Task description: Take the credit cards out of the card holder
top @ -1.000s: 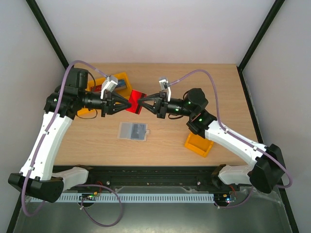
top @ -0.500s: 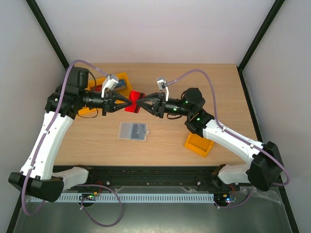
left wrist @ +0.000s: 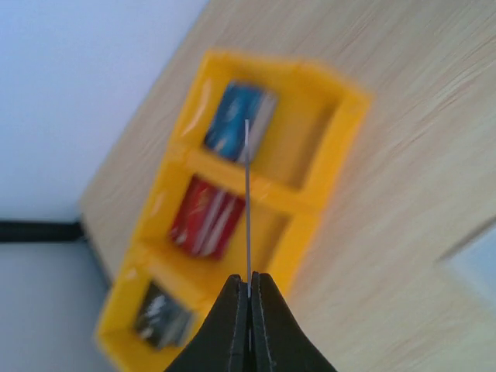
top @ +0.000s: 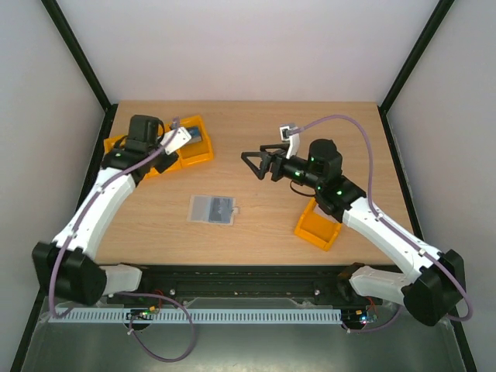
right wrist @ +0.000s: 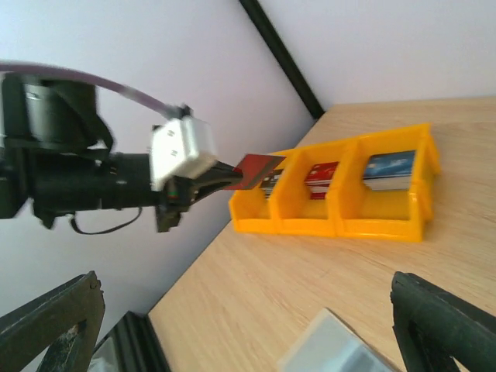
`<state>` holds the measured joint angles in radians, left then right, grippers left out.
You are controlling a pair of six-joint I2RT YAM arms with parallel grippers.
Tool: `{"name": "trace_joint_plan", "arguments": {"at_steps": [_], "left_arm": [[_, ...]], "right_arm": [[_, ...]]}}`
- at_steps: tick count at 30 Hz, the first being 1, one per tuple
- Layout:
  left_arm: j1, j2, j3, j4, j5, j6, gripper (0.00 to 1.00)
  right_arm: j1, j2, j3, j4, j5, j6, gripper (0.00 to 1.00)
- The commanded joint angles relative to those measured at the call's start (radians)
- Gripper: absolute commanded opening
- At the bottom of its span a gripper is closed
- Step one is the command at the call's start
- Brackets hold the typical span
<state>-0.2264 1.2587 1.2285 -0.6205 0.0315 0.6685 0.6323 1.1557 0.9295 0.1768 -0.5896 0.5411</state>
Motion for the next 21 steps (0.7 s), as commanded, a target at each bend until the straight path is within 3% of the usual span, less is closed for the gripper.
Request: {"name": "trace_joint_plan", "arguments": {"at_steps": [1, 4, 8, 12, 21], "left_arm": [[0.038, 0.106, -0.1, 0.383, -0.417, 0.399, 0.02], [0.1, 0.238, -0.044, 0.477, -0.385, 0.501, 0.02], [0.185, 0.422, 0.125, 0.412, -0.26, 0.55, 0.02], [0.21, 0.568, 0.228, 0.372, -0.226, 0.588, 0.02], [0.225, 0.661, 0.297, 0.252, -0.063, 0.625, 0.02]], "right_arm": [[-0.02, -0.037, -0.027, -0.073, 0.055, -0.049, 0.99], [-0.024, -0.034, -0.022, -0.098, 0.063, -0.063, 0.99], [-0.029, -0.026, -0.015, -0.117, 0.063, -0.072, 0.99], [-0.034, -0.015, -0.002, -0.131, 0.07, -0.084, 0.99], [-0.043, 0.02, 0.026, -0.131, 0.064, -0.087, 0.99]]}}
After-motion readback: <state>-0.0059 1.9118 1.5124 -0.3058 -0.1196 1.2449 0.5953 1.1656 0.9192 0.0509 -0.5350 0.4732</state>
